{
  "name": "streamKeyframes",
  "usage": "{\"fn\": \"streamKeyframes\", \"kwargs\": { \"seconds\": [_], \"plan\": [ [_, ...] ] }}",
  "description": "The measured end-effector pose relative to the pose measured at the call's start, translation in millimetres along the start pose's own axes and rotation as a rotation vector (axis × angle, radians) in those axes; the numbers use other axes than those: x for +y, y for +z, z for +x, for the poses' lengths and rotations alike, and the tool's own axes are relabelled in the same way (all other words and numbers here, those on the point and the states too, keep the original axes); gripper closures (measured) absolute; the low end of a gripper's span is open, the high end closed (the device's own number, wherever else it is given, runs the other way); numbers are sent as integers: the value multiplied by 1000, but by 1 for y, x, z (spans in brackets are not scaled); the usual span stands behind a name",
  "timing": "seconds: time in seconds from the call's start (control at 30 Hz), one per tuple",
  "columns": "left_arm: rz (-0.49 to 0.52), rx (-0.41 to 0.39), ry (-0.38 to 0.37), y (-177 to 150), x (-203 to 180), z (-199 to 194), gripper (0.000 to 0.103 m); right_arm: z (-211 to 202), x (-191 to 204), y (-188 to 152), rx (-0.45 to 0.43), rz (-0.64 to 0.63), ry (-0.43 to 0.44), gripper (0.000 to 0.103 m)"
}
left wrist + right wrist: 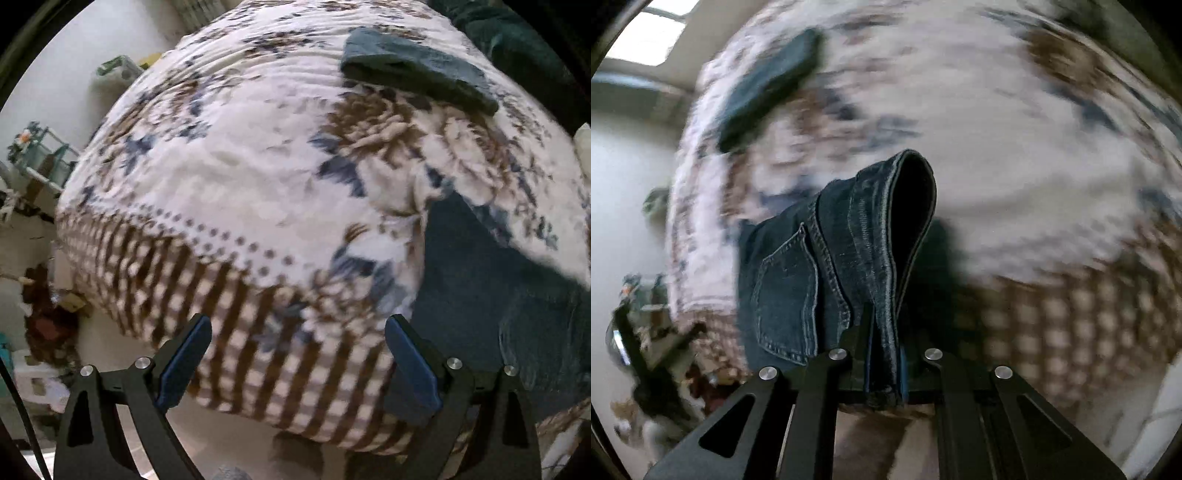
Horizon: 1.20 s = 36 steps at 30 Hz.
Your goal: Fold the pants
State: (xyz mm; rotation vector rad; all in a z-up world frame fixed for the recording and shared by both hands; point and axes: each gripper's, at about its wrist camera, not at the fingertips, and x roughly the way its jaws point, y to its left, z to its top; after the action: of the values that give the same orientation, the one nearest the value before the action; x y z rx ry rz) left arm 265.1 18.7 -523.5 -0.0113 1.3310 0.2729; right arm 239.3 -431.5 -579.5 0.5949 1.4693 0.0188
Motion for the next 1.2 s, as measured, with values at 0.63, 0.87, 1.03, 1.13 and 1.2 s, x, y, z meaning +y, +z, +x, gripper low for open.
{"fn": "streamKeyframes", "kwargs": {
  "seconds": [0.63, 0.87, 1.03, 1.13, 1.2],
  "plan": [
    [-59, 227, -539, 81, -108, 130, 64, 65, -72, 66, 47, 122, 222, 47],
    [-151, 287, -592, 86, -91, 146, 69, 73, -57, 86, 59, 67, 54, 89],
    [-143, 230, -598, 78, -77, 101, 50, 34, -73, 69, 68, 181, 114, 35],
    [-98, 196, -560, 58, -72, 81, 43, 14, -84, 32, 78, 225, 150, 27],
    [-78, 206, -548, 42, -72, 77, 43, 28, -86, 9, 155, 250, 155, 27]
  ]
}}
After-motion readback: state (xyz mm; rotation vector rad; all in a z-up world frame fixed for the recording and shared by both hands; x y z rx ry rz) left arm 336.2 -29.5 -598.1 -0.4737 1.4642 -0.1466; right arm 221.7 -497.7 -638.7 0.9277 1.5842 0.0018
